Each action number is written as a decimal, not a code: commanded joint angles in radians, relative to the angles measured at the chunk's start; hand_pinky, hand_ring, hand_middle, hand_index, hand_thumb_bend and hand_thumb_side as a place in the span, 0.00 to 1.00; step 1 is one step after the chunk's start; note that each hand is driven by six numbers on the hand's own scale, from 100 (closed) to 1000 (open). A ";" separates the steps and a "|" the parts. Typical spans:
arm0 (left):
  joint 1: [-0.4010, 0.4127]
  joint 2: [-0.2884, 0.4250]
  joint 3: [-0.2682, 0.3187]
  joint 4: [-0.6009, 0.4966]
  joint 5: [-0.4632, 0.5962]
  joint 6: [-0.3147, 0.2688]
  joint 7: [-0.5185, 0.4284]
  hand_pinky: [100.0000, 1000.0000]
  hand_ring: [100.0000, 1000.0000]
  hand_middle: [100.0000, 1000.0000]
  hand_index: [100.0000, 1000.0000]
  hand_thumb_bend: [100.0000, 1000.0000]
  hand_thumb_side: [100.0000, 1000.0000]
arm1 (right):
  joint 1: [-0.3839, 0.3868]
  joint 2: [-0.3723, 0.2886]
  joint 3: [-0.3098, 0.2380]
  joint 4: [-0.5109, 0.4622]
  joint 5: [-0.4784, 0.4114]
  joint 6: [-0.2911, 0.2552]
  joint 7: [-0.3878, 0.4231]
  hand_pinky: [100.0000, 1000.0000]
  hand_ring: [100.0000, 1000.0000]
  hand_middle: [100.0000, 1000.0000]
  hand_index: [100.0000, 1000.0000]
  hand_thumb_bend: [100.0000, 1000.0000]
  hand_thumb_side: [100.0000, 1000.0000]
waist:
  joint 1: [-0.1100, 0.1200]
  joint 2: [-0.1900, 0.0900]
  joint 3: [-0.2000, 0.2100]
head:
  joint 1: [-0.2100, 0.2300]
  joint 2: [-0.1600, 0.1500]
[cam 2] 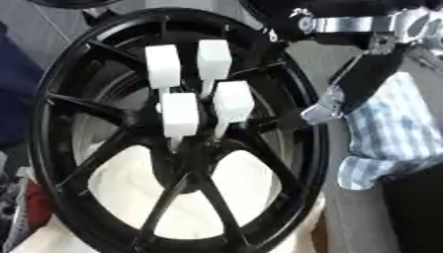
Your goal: Pull the pin out of the wheel hub.
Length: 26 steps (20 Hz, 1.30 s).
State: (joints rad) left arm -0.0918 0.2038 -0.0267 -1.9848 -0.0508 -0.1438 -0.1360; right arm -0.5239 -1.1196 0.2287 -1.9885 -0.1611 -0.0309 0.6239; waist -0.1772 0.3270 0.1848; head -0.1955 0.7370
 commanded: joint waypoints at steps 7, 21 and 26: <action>-0.019 0.015 -0.006 -0.015 -0.006 0.006 -0.009 0.80 0.91 0.68 0.78 0.00 0.74 | -0.018 0.002 -0.012 -0.011 -0.002 0.070 -0.010 0.75 0.75 0.75 0.81 0.45 0.29 | -0.004 -0.002 0.008 | -0.001 -0.013; -0.029 0.008 -0.009 -0.015 -0.024 0.016 -0.013 0.80 0.91 0.68 0.78 0.00 0.75 | -0.021 0.034 -0.002 -0.011 -0.011 0.163 -0.038 0.72 0.75 0.73 0.72 0.45 0.27 | -0.017 0.014 0.016 | -0.016 -0.036; -0.030 0.006 -0.008 -0.015 -0.028 0.017 -0.013 0.80 0.91 0.68 0.78 0.00 0.75 | -0.026 0.044 0.005 -0.011 0.000 0.190 -0.044 0.71 0.74 0.73 0.72 0.46 0.27 | -0.020 0.016 0.019 | -0.029 -0.024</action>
State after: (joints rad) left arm -0.1149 0.2037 -0.0329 -1.9848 -0.0723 -0.1294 -0.1496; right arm -0.5370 -1.0584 0.2413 -1.9885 -0.1685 0.1514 0.5826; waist -0.2034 0.3568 0.2045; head -0.2182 0.7114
